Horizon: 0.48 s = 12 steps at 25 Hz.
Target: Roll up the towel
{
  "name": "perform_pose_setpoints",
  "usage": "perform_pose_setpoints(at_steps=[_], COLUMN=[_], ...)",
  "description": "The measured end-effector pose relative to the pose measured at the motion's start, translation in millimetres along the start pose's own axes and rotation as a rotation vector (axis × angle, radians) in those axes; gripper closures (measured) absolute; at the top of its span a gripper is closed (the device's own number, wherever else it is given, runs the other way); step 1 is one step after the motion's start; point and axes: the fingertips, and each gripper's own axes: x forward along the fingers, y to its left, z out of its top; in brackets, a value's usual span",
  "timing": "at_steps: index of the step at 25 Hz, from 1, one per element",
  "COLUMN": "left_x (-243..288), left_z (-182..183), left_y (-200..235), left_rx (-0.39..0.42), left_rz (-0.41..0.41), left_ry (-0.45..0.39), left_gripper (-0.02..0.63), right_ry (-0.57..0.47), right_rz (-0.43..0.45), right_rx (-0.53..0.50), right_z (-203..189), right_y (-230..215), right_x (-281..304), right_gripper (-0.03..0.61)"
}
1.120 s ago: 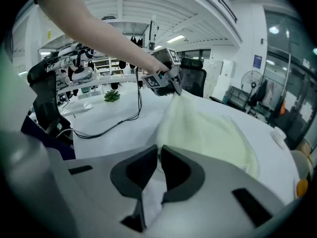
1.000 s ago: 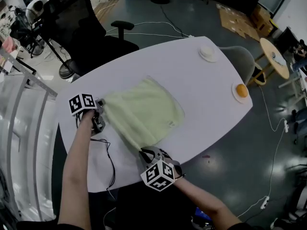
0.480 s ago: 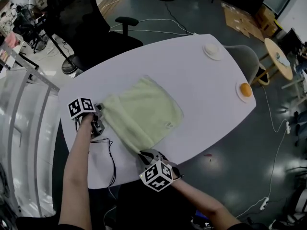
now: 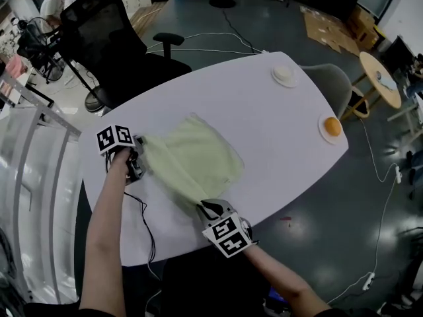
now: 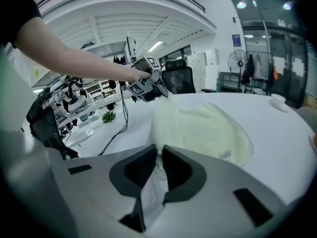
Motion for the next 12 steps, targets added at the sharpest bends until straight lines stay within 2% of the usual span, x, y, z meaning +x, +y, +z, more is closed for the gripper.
perform_pose_setpoints(at_steps=[3, 9, 12], left_x=[10, 38, 52], left_z=[5, 9, 8], left_y=[-18, -46, -57], left_rx=[-0.014, -0.162, -0.185], left_rz=[-0.016, -0.065, -0.065], left_ry=[0.001, -0.006, -0.007], left_gripper=[0.574, 0.574, 0.574], right_ry=[-0.010, -0.017, -0.005], right_rz=[-0.021, -0.062, -0.081], right_rx=[0.031, 0.097, 0.132], right_z=[0, -8, -15], right_y=[-16, -51, -69], right_x=[-7, -13, -12], right_gripper=[0.526, 0.525, 0.525])
